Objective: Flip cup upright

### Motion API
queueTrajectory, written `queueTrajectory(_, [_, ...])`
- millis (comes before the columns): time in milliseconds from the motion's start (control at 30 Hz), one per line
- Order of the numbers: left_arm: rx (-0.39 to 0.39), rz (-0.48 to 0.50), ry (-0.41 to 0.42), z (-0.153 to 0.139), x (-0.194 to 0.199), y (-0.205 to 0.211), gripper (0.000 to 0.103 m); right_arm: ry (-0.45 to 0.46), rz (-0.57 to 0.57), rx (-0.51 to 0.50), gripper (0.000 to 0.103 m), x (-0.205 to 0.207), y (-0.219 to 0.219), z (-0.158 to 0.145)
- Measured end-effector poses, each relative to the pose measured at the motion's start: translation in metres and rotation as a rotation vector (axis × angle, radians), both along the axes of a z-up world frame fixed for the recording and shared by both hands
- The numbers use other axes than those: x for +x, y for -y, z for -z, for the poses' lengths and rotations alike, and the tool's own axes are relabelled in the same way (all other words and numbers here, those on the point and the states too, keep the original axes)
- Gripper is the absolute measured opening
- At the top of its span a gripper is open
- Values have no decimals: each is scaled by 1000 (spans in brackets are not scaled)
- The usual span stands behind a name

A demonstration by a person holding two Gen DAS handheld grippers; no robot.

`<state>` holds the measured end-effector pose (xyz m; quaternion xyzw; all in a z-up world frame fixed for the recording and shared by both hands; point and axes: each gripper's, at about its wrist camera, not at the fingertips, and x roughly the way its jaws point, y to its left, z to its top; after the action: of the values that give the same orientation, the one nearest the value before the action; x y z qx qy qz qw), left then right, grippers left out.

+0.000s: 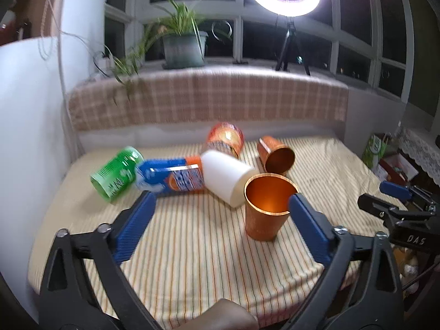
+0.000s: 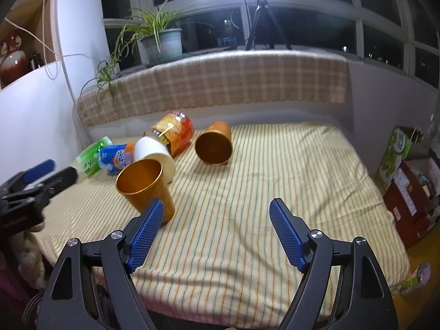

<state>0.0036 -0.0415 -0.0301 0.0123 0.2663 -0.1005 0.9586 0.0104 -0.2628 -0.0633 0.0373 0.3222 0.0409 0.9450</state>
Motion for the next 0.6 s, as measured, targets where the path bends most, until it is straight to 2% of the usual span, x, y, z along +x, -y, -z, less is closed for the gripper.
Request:
queueTrajectory(167, [16,-38,54,-10,-7,-2,102,41,31,-34,82,-3,-1,-4])
queueTrajectory(600, [23,-66,82,-16,-15,-8,103,51,28,-41,83,-2,-5,-7])
